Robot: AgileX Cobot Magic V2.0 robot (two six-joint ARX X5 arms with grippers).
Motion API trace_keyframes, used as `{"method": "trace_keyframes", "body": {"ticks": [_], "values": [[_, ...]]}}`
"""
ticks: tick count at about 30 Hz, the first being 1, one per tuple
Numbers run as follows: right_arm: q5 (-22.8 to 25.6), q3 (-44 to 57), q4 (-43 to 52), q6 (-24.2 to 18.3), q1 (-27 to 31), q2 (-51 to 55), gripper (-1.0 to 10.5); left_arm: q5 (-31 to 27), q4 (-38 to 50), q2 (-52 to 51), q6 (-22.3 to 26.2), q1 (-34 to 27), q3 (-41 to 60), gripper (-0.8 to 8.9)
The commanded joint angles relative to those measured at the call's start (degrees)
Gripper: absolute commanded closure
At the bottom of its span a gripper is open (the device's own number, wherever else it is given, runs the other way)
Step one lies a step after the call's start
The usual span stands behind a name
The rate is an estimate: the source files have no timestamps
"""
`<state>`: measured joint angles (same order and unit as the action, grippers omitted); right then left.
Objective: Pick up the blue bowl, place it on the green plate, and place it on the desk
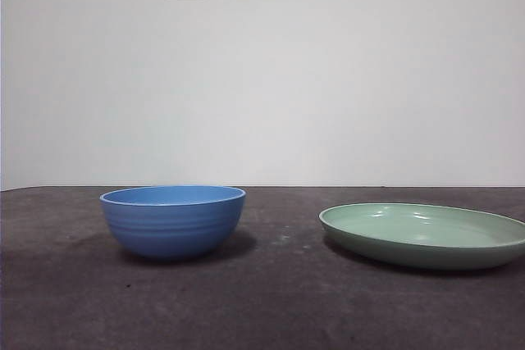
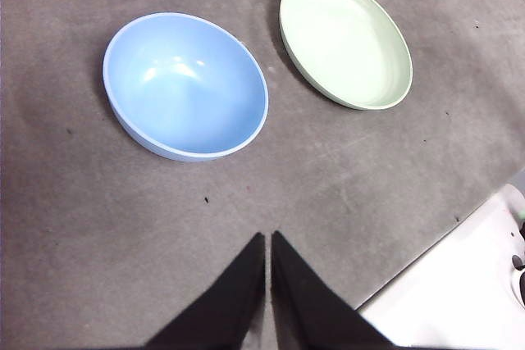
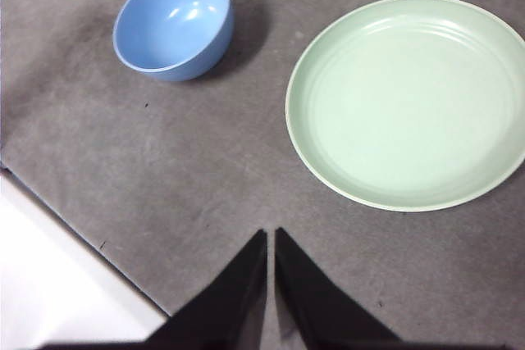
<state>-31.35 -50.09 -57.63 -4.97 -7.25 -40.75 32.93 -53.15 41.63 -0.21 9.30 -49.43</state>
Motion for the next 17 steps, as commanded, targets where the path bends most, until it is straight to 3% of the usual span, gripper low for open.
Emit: {"method": "trace_keyframes", "body": {"ticks": [1, 5, 9, 11, 17], "values": [[-0.17, -1.18, 0.39, -1.07, -0.50, -0.35, 9.4, 0.15, 0.48, 0.35, 1.25, 0.17, -1.09, 7.96], [-0.15, -1.18, 0.42, -0.98, -0.50, -0.35, 8.6, 0.13, 0.48, 0.35, 1.22, 0.17, -1.09, 7.07], [-0.15, -1.18, 0.83, 0.07, -0.50, -0.35, 5.4, 0.09, 0.74, 0.35, 1.14, 0.17, -1.09, 4.53], [-0.15, -1.18, 1.03, 0.04, -0.50, -0.35, 5.3, 0.09, 1.29, 0.35, 0.90, 0.17, -1.09, 3.99], [-0.15, -1.18, 1.03, 0.04, -0.50, -0.35, 5.3, -0.09, 2.16, 0.79, 0.57, 0.17, -1.09, 4.01]]}}
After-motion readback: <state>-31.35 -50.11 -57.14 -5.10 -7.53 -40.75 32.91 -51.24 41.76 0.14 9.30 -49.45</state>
